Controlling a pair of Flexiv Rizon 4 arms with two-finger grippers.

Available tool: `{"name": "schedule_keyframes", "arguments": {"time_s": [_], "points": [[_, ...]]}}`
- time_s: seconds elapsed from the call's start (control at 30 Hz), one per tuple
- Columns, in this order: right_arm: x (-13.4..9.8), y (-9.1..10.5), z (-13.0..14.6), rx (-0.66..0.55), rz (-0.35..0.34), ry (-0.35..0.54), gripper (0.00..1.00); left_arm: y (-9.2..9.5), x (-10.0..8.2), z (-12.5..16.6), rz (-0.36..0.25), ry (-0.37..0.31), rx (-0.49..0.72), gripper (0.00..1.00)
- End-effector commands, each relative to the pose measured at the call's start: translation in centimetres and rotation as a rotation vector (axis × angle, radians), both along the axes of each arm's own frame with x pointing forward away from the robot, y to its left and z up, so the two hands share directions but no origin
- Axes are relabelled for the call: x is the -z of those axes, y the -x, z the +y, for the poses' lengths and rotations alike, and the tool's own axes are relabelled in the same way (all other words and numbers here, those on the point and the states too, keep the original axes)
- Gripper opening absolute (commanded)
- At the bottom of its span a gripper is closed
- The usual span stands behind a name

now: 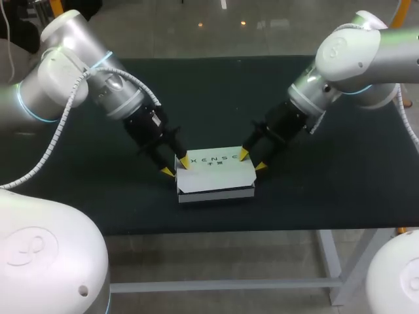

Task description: Assemble the packaging by folding the flat box into shape, placing the metal phone stand inside, and closing the box properly

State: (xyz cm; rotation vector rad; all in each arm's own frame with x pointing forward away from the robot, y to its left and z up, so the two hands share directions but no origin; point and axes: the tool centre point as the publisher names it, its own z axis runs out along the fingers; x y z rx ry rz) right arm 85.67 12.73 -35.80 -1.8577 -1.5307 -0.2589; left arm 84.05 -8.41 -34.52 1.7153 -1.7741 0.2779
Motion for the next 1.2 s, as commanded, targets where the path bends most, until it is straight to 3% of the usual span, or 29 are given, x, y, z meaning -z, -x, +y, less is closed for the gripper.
{"name": "schedule_keyframes", "arguments": {"time_s": [0.03, 0.3, 0.53, 1.2], "points": [[-0.2, -0.4, 0.3, -0.009, 0.017, 0.001, 0.49, -0.6, -0.5, -0.4, 0.019, -0.013, 0.011, 0.47], [-0.4, -0.4, 0.4, -0.009, 0.038, 0.001, 0.49, -1.0, -1.2, -0.5, 0.067, -0.007, -0.020, 0.47], [-0.3, -0.7, 0.2, -0.005, 0.058, -0.007, 0.47, -1.3, -1.5, -0.1, 0.110, 0.038, -0.025, 0.47], [-1.4, -1.1, 0.5, -0.014, 0.083, -0.018, 0.48, -1.7, -2.3, -0.7, 0.193, 0.023, -0.054, 0.45]]}}
